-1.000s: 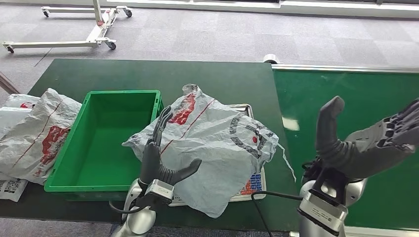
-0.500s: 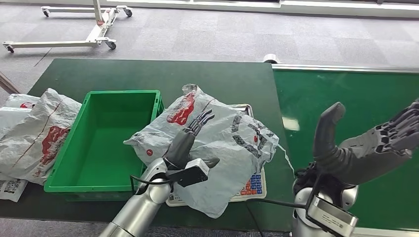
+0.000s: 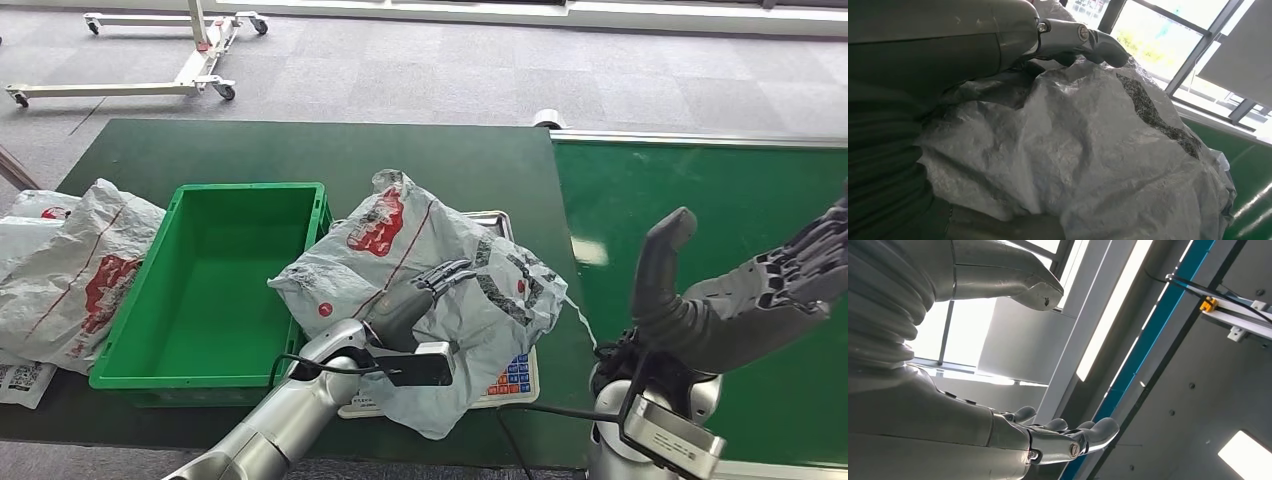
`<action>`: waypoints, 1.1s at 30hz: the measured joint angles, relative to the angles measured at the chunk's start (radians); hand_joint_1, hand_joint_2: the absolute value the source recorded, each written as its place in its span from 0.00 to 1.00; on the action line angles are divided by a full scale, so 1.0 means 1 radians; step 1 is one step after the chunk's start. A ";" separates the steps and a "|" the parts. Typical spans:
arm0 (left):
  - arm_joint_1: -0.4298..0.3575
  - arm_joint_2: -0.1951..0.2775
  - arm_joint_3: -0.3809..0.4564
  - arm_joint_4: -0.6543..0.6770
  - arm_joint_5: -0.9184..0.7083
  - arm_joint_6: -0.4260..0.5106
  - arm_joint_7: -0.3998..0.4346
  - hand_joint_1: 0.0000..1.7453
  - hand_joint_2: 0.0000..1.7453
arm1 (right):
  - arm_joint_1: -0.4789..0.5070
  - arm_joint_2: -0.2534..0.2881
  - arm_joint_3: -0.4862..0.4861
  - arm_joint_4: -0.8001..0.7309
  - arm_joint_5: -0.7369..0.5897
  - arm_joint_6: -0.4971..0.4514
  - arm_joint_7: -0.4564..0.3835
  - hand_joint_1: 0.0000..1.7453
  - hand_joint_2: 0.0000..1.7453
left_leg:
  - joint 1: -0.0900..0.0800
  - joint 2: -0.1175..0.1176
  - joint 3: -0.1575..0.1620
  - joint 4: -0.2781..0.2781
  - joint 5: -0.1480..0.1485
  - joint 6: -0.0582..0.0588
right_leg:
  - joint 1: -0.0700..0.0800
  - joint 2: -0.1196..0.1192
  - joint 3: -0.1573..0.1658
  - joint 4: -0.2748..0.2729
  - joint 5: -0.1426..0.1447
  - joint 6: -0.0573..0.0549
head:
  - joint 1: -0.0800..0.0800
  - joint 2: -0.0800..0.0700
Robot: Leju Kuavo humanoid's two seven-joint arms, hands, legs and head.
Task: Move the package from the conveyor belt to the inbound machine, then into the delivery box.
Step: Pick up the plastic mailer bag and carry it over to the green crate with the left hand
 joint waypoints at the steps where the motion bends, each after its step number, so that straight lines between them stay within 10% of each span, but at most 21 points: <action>1: -0.004 0.001 -0.002 0.004 -0.001 0.001 0.000 1.00 1.00 | 0.000 0.000 0.000 0.001 -0.001 0.000 0.000 0.00 1.00 | 0.000 0.000 0.000 0.000 0.000 0.000 | 0.000 0.000 0.000 0.000 0.000 0.000 | 0.000 0.000; 21: -0.006 0.028 -0.004 -0.038 -0.012 0.155 0.056 1.00 1.00 | 0.000 0.000 -0.001 0.024 -0.022 0.000 0.000 0.00 1.00 | 0.000 0.000 0.000 0.000 0.000 0.000 | 0.000 0.000 0.000 0.000 0.000 0.000 | 0.000 0.000; 33: 0.020 0.023 0.174 -0.186 -0.376 0.728 0.254 1.00 1.00 | 0.007 0.006 -0.003 0.048 -0.015 0.000 0.000 0.00 1.00 | 0.001 0.000 0.000 0.000 0.000 0.000 | 0.001 0.000 0.000 0.000 0.000 0.000 | 0.000 0.000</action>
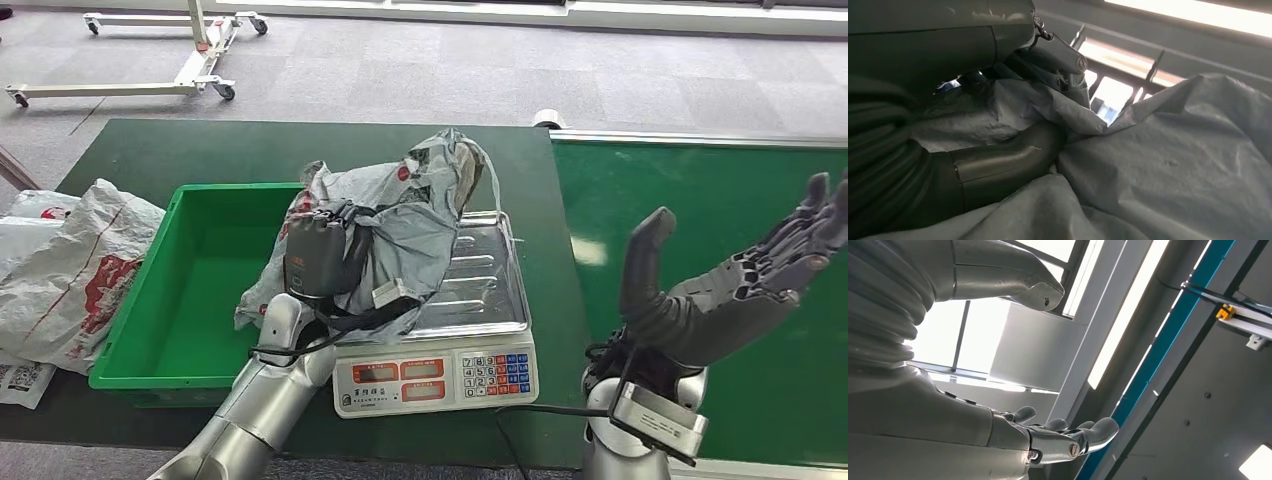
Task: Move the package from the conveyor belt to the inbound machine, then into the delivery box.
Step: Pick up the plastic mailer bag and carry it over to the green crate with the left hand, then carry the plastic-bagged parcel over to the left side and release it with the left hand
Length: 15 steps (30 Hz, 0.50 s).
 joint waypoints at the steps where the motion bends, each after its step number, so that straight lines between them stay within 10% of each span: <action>1: 0.002 -0.004 0.031 -0.019 -0.056 0.007 0.008 1.00 1.00 | 0.000 0.001 0.000 0.003 0.000 0.000 0.000 0.00 1.00 | 0.000 0.000 0.000 0.000 0.000 0.000 | 0.000 0.000 0.000 0.000 0.000 0.000 | 0.000 0.000; 7: 0.003 -0.026 0.212 -0.122 -0.326 0.011 0.064 1.00 1.00 | 0.002 0.004 -0.001 0.016 -0.005 0.000 0.000 0.00 1.00 | 0.000 0.000 0.000 0.000 0.000 0.000 | 0.000 0.000 0.000 0.000 0.000 0.000 | 0.000 0.000; 15: -0.030 0.091 0.172 -0.153 -0.376 0.011 0.531 1.00 1.00 | 0.014 0.004 -0.004 0.021 -0.008 0.000 0.000 0.00 1.00 | 0.001 0.000 0.000 0.000 0.001 -0.002 | 0.001 0.000 -0.001 0.000 0.000 0.000 | 0.000 0.000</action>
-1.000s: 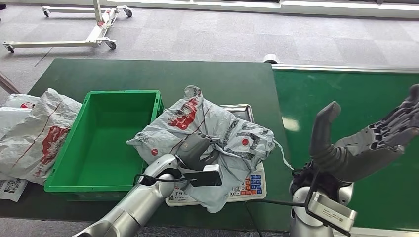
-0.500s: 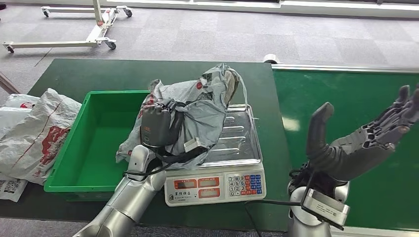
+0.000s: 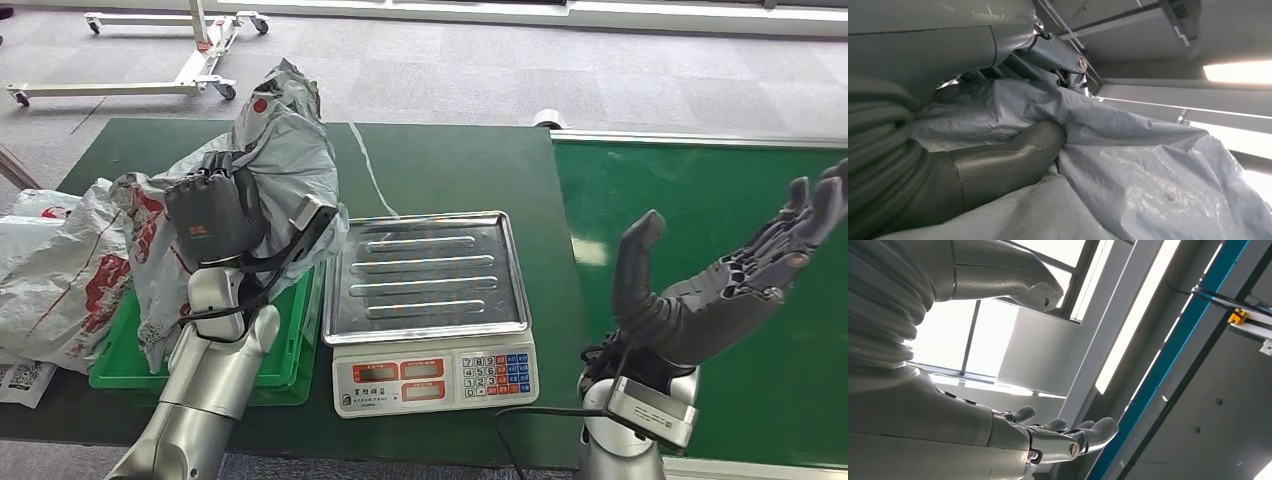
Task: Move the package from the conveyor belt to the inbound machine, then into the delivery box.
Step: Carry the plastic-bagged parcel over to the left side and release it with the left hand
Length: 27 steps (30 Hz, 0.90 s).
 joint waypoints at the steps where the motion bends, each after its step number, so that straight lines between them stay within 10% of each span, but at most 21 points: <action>1: -0.008 0.021 -0.024 0.003 0.000 0.000 0.049 1.00 1.00 | 0.002 0.000 0.000 0.000 0.000 0.000 0.000 0.00 1.00 | 0.000 0.000 0.000 0.000 0.000 0.000 | 0.000 0.000 0.000 0.000 0.000 0.000 | 0.000 0.000; 7: -0.083 0.113 -0.162 0.109 0.000 0.000 0.237 1.00 1.00 | 0.010 0.000 -0.002 0.000 0.001 0.000 0.000 0.00 1.00 | 0.000 0.000 0.000 0.000 0.000 0.000 | 0.000 0.000 0.000 0.000 0.001 -0.001 | 0.000 0.000; 25: -0.223 0.086 -0.067 0.549 0.000 -0.011 0.212 1.00 1.00 | 0.011 0.000 -0.010 0.000 0.001 0.000 0.000 0.00 1.00 | 0.000 0.001 0.000 0.000 0.001 -0.001 | 0.000 0.002 -0.001 0.000 0.002 -0.002 | 0.000 0.000; 27: -0.231 0.082 -0.056 0.566 0.000 -0.022 0.218 0.59 1.00 | 0.011 0.000 -0.012 0.000 0.001 0.000 0.000 0.00 1.00 | 0.000 0.001 0.000 0.000 0.001 -0.001 | 0.000 0.002 -0.001 0.000 0.002 -0.002 | 0.000 0.000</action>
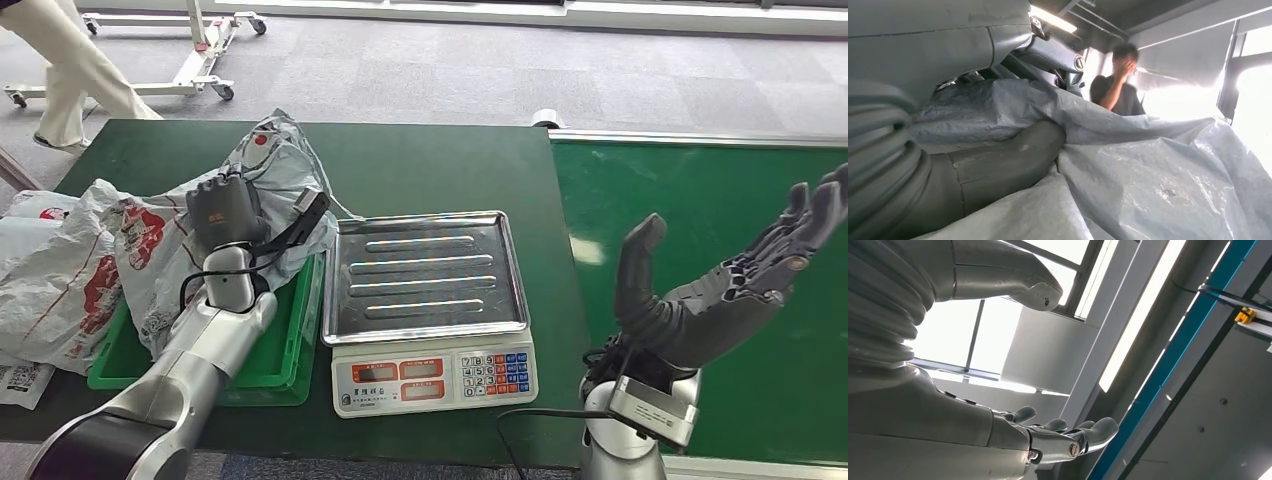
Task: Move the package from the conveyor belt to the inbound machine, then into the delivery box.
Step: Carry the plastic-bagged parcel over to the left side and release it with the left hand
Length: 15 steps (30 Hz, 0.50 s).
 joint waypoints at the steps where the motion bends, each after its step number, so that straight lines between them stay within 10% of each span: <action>1: -0.004 -0.002 0.006 0.009 0.000 -0.006 0.004 0.34 1.00 | 0.000 0.000 -0.001 0.000 0.000 0.000 0.000 0.00 1.00 | 0.000 0.000 0.000 0.000 0.000 0.000 | 0.000 0.000 0.000 0.000 0.000 0.000 | 0.000 0.000; 3: -0.010 -0.005 0.019 0.024 0.000 -0.019 0.015 0.00 1.00 | 0.001 0.000 -0.002 0.000 0.002 0.000 0.000 0.00 1.00 | 0.000 0.000 0.000 0.000 0.000 0.000 | 0.000 0.000 0.000 0.000 0.000 0.000 | 0.000 0.000; 5: -0.014 -0.008 0.034 0.036 0.000 -0.027 0.028 0.00 1.00 | 0.002 0.001 -0.004 0.000 0.005 0.000 0.000 0.00 1.00 | 0.000 0.000 0.000 0.000 0.000 0.000 | 0.000 0.000 0.000 0.000 0.000 0.000 | 0.000 0.000; 9: -0.013 -0.018 0.077 0.048 0.004 -0.002 0.012 0.00 0.00 | 0.007 0.008 -0.012 0.000 0.014 0.000 0.000 0.00 1.00 | 0.000 0.000 0.000 0.000 0.000 0.000 | 0.001 0.000 0.000 0.000 0.000 0.000 | 0.000 0.000; 15: 0.044 -0.074 0.201 -0.116 0.084 0.023 -0.262 0.00 0.00 | 0.025 0.015 -0.026 -0.011 0.020 0.000 0.000 0.00 1.00 | 0.000 0.000 0.000 0.000 0.000 0.000 | 0.000 0.000 0.000 0.000 0.000 0.000 | 0.000 0.000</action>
